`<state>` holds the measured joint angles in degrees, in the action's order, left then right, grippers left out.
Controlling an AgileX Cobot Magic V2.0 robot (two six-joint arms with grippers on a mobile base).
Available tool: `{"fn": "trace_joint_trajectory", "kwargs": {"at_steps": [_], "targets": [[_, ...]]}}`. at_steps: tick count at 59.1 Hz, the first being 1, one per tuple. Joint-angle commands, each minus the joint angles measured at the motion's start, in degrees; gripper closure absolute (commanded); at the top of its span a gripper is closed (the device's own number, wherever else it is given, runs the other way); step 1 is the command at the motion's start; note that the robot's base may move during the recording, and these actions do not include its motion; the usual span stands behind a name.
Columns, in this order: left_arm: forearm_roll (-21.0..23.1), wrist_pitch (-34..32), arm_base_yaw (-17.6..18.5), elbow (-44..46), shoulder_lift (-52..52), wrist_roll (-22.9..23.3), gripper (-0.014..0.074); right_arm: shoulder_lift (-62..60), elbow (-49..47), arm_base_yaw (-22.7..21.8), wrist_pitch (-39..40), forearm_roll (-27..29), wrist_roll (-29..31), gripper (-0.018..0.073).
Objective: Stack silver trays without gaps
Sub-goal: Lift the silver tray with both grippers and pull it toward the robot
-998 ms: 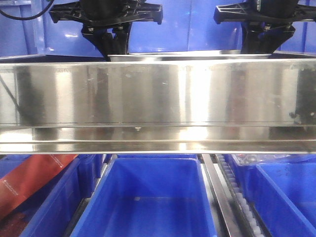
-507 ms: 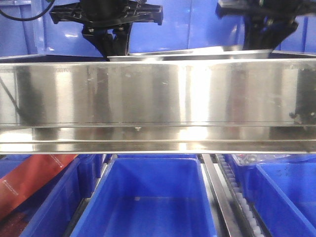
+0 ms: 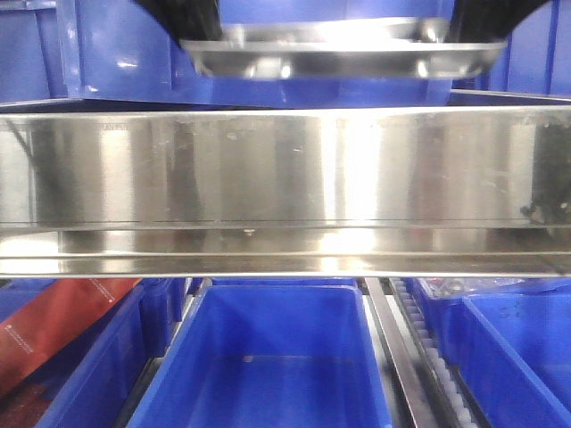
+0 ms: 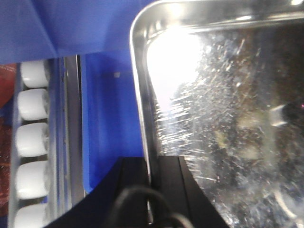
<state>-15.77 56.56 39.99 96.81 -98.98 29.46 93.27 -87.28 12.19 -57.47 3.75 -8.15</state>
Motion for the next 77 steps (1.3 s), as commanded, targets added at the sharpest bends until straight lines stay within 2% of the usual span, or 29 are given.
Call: {"fn": "trace_joint_trajectory", "kwargs": {"at_steps": [1,14,21,43,57,77], "targets": [[0.0,-1.5,0.4,0.5,3.1,-0.4,0.0603,-2.0,-0.1,0.3,0.1,-1.1,1.2,0.0628],[-0.3,-1.9,0.4,0.6,6.8,-0.4,0.0603,-5.5,-0.1,0.3,0.8,-1.1,1.2,0.0628],[-1.4,-4.2,0.4,0.6,7.9,-0.4,0.0603,-7.3,-0.1,0.3,3.0,-1.1,1.2,0.0628],[-3.7,-11.5,0.4,2.4,8.4,-0.4,0.0603,-11.2,-0.1,0.3,15.9,-1.1,1.2,0.0628],[-7.2,-18.9,0.4,2.4,8.4,-0.4,0.0603,-11.7,-0.1,0.3,25.2,-1.1,1.2,0.0628],[-10.4,-26.4,0.4,2.4,8.3,-0.4,0.0603,-11.7,-0.1,0.3,31.6,-1.1,1.2,0.0628]]}}
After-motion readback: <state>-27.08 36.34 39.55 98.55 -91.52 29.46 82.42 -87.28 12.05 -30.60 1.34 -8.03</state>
